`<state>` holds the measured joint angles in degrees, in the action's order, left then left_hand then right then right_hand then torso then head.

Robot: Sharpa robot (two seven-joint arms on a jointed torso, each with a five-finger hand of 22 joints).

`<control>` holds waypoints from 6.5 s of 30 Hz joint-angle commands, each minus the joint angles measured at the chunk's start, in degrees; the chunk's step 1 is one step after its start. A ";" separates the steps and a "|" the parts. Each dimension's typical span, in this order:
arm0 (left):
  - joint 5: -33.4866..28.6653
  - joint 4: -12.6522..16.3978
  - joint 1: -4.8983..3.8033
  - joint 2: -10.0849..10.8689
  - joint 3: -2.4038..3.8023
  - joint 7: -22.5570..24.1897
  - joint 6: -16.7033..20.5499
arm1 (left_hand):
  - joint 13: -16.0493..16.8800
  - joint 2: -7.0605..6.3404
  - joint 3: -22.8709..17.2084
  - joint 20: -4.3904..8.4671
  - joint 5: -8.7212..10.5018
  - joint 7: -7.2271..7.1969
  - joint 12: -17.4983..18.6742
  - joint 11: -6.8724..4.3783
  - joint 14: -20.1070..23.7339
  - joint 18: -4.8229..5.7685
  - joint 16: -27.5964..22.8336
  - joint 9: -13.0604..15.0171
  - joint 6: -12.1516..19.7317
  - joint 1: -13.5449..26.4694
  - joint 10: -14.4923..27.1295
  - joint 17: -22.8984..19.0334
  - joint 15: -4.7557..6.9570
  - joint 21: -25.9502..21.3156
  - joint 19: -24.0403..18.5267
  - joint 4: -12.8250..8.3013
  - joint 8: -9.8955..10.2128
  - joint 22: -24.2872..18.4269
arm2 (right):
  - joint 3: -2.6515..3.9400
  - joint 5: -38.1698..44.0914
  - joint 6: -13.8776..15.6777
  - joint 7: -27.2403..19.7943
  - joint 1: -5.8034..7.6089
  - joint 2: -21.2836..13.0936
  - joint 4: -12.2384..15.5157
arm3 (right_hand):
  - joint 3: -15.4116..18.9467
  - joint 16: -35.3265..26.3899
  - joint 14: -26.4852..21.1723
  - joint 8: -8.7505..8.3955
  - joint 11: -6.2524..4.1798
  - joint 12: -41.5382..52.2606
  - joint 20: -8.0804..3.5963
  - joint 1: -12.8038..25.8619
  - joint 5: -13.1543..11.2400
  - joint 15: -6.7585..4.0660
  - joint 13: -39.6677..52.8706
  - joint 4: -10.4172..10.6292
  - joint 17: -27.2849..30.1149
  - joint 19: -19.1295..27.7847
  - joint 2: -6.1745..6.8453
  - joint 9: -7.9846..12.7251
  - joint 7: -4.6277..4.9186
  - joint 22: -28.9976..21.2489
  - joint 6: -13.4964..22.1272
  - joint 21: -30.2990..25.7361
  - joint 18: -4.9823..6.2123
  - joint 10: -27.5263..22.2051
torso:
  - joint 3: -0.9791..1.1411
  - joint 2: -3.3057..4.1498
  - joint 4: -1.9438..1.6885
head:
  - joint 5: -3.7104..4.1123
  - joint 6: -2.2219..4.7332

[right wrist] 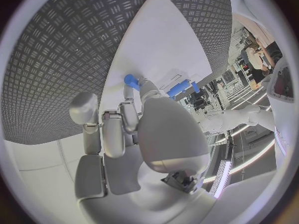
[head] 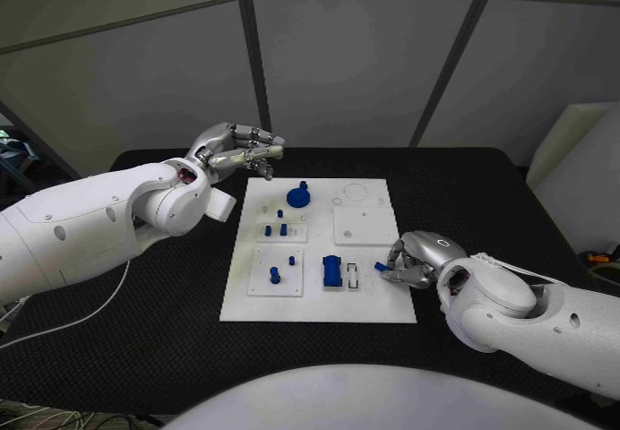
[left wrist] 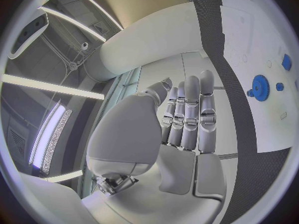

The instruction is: Assemble the parts on the task board

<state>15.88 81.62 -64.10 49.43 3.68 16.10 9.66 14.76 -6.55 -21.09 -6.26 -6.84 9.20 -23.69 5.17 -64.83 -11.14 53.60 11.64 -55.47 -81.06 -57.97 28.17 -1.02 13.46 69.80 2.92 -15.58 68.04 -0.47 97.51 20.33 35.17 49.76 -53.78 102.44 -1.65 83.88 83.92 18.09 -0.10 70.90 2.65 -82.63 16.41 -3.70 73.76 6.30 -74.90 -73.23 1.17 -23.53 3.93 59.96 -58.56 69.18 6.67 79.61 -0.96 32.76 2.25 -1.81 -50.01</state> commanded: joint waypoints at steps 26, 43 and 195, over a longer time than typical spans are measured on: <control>-0.09 -0.06 -0.04 -0.20 0.01 0.35 -0.57 | 0.10 0.00 0.19 -0.36 0.25 -0.07 -0.38 0.20 0.42 0.77 0.06 0.11 0.38 0.31 0.47 -0.08 -0.10 -0.15 0.06 -0.30 -0.29 -0.11 | 0.49 -18.28 9.74 -1.54 -0.01 -1.87 7.33 | -18.52 1.22 4.40 0.10 -0.77 1.24 -0.50 7.94 2.08 -0.68 0.88 -1.42 -6.82 -1.29 4.44 -2.28 -0.47 2.45 -1.26 1.74 -0.84 1.61 | -0.01 0.04 0.00 | 0.07 0.01; -0.09 0.04 -0.05 -0.32 0.01 0.13 -0.79 | 0.10 0.00 0.19 -0.36 0.25 -0.07 -0.38 0.20 0.42 0.77 0.06 0.11 0.38 0.31 0.47 -0.08 -0.10 -0.15 0.06 -0.30 -0.29 -0.11 | 0.77 -21.80 1.83 -0.19 0.76 4.07 2.10 | -18.88 1.18 4.38 -0.21 -0.80 0.95 -0.51 11.95 4.00 -0.69 0.66 -0.10 -6.74 -1.19 5.20 -2.67 -0.52 2.36 -1.84 1.60 -0.82 1.72 | -0.01 0.08 -0.06 | -0.24 0.01; -15.88 8.33 3.94 -4.74 -3.68 13.70 34.46 | -14.76 6.55 21.09 6.26 6.84 -9.20 23.69 -5.17 64.83 3.36 -53.60 -11.64 55.47 74.99 57.97 -28.17 1.02 -13.46 -69.80 -2.92 15.58 -68.04 | 0.47 -97.51 23.79 -64.96 10.40 9.09 -12.49 | 1.65 -83.88 -83.92 -18.09 0.10 -70.90 -2.65 82.63 -16.41 3.70 -73.76 -6.30 74.90 73.23 -1.17 23.53 -3.93 -59.96 58.56 -69.18 -6.67 -79.61 | 0.96 -1.58 -2.25 | 1.81 15.63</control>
<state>-0.34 89.87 -60.07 44.66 -0.02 28.50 43.94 0.07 -0.03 0.00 -0.02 -0.19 0.01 -0.35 0.01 -3.31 -11.11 0.34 0.07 -4.66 -8.44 -4.29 0.06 0.01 0.37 0.49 0.31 -0.31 0.08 -0.02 0.07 43.75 -28.91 60.03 -44.67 89.90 -0.35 0.28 0.66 0.23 0.01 0.21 -0.03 -3.32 0.30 -0.07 0.10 0.07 -0.07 -0.40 0.00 -0.07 0.01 0.07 -0.54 0.39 0.38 0.66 0.00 31.18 -0.01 0.00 -34.37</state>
